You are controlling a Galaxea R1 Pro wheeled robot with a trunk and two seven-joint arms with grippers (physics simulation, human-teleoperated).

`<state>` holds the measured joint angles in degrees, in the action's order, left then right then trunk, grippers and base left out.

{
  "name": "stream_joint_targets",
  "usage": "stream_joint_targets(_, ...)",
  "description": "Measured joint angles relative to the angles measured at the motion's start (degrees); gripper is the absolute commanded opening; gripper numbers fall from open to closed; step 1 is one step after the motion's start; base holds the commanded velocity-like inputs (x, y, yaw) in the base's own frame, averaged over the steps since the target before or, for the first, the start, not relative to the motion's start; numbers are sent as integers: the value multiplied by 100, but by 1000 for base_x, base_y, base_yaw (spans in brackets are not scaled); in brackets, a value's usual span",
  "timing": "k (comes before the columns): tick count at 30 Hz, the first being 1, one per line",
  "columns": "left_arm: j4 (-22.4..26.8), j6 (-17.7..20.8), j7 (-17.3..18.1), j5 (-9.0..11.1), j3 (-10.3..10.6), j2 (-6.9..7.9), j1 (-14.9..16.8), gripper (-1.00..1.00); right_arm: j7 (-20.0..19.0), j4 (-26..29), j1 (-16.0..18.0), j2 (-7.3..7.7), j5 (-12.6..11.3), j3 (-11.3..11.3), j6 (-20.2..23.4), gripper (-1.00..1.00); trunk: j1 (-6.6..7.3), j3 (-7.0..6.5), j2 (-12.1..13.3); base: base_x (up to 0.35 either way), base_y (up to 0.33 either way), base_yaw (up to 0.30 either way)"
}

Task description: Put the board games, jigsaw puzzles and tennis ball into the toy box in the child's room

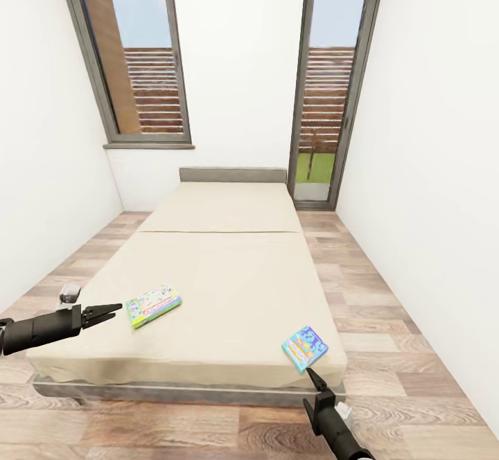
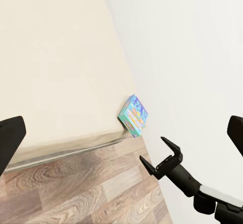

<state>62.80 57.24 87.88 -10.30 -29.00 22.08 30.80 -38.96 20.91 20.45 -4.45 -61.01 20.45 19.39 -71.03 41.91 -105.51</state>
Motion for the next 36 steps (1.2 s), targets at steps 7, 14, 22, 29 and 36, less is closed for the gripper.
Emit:
stream_joint_targets(7,-1,-5,-7,1,8,0,0,100,1,1,-1,0,1,1,-3,100,1,0,0,62,-124,0)
stream_joint_targets(14,0,-4,-7,1,16,0,0,100,-2,0,-1,0,1,0,-3,100,0,0,0,21,-43,0)
stream_joint_targets(22,-1,-6,-8,-8,17,-3,0,100,-3,1,-1,0,1,1,-7,100,0,0,0,36,-102,0)
stream_joint_targets(29,0,-1,-1,0,15,-1,0,100,5,0,-1,0,1,0,-10,100,0,0,0,8,-35,0)
stream_joint_targets(36,0,0,8,1,15,0,0,100,5,0,-1,0,1,0,-11,100,0,0,0,1,-5,0)
